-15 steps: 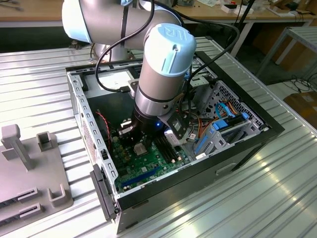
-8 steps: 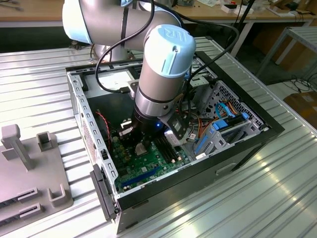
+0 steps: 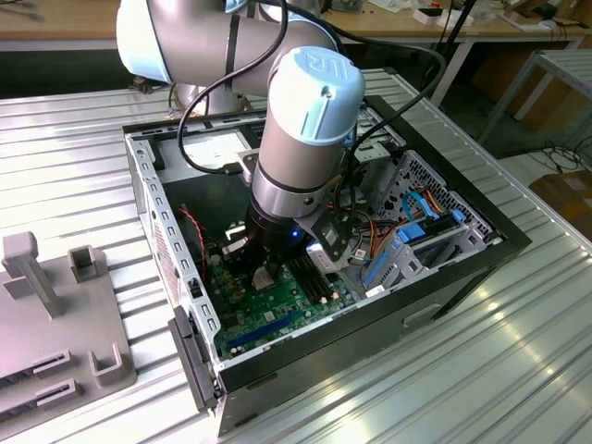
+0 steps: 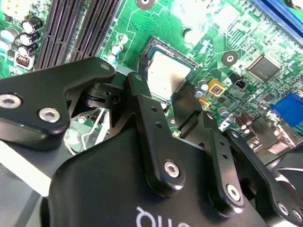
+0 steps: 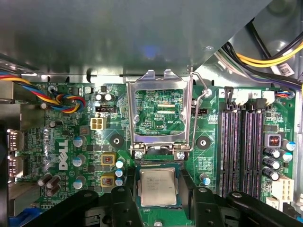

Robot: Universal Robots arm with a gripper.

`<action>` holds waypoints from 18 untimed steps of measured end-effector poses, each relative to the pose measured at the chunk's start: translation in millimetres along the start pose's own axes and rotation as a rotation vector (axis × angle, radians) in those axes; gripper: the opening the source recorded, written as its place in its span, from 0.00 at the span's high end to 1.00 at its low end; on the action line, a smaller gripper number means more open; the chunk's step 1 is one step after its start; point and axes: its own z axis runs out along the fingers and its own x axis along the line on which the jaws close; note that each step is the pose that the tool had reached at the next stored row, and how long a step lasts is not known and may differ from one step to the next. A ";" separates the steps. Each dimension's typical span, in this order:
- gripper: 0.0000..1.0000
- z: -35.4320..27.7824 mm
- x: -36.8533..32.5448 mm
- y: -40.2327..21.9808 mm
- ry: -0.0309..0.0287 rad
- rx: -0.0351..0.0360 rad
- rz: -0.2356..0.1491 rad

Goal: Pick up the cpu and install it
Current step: 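Place the cpu into insertion slot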

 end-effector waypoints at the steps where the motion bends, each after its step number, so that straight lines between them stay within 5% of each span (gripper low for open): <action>1: 0.54 0.2 -0.1 0.1 -0.0002 -0.0002 0.000; 12: 0.54 -3.6 -0.1 0.2 0.0003 -0.0043 0.000; 18: 0.54 -4.6 -0.1 -0.2 0.0000 -0.0165 -0.001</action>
